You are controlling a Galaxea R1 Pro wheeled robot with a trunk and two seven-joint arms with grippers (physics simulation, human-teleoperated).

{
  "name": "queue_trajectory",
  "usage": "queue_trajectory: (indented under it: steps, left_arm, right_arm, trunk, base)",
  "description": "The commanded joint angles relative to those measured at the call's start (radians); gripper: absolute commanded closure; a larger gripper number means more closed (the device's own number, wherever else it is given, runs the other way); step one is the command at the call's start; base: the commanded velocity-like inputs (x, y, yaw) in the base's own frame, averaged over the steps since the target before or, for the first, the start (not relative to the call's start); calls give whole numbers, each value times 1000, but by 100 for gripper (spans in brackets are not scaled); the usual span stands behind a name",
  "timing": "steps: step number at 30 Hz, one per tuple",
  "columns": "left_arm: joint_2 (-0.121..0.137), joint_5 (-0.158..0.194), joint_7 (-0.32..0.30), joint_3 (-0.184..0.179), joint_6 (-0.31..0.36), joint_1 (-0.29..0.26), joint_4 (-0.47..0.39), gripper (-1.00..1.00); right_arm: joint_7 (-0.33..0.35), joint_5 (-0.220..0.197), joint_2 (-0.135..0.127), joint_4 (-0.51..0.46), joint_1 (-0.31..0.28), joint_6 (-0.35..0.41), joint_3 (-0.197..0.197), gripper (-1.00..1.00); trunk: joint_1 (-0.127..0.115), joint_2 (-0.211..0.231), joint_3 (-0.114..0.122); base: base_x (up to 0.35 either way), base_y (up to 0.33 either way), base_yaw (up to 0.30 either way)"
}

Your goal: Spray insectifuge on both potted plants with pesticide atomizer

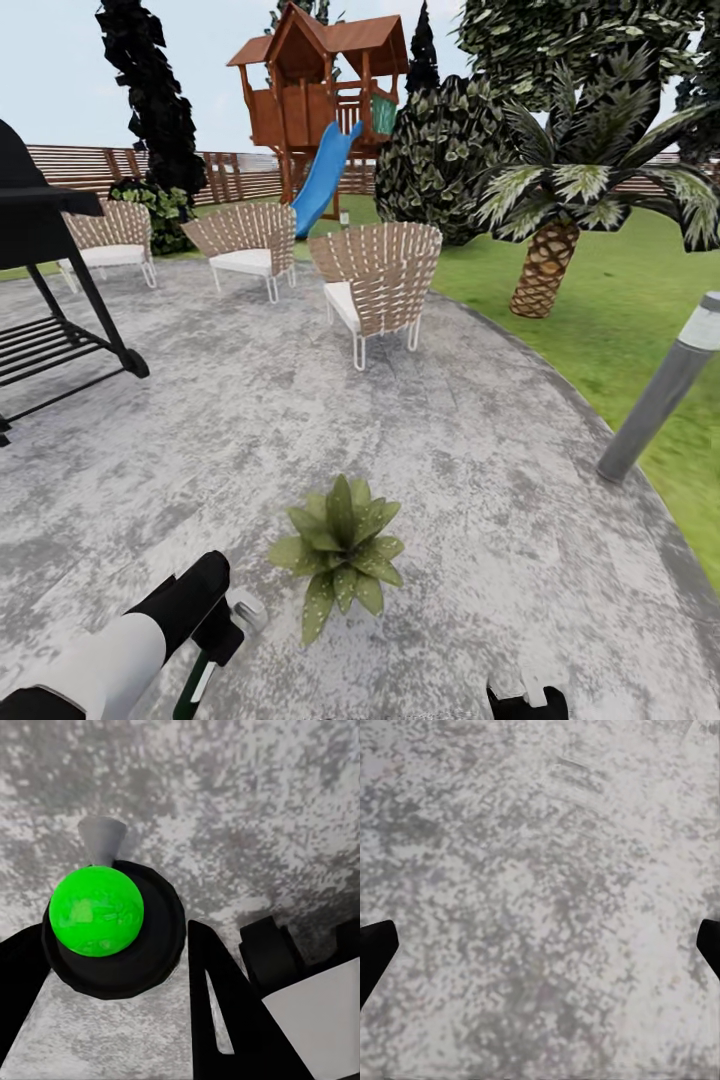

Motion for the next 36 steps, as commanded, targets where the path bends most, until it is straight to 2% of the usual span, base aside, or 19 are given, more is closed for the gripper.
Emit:
queue_trajectory:
  steps: [1, 6, 15, 21, 33, 36]
  left_arm:
    - [1, -10, -10, -4, 1, 0, -2, 100]
    - [3, -10, -10, -3, 1, -1, -3, 100]
    - [2, -10, -14, -2, 0, -1, -5, 100]
    - [0, -10, -16, -2, -2, -1, -6, 100]
    - [-8, -6, -24, -10, -1, -21, -16, 100]
    - [-9, -7, -25, -13, 0, -39, -70, 100]
  right_arm:
    - [5, 8, 0, 1, -1, -4, -9, -100]
    - [5, 8, 0, 1, -1, -4, -9, -100]
    - [5, 8, 0, 1, -1, -4, -9, -100]
    - [5, 8, 0, 2, -1, -4, -9, -100]
    - [5, 8, 0, 1, -1, -4, -10, -100]
    - [5, 8, 0, -6, -1, -3, -11, -100]
  trunk:
    - [0, 0, -1]
    - [0, 0, -1]
    - [0, 0, -1]
    - [0, 0, -1]
    - [0, 0, -1]
    - [0, 0, -1]
  base:
    - [-110, 302, -299]
    - [-132, 299, -267]
    - [-20, 305, -35]
    - [9, 307, -249]
    - [224, 239, -270]
    - [86, 59, -34]
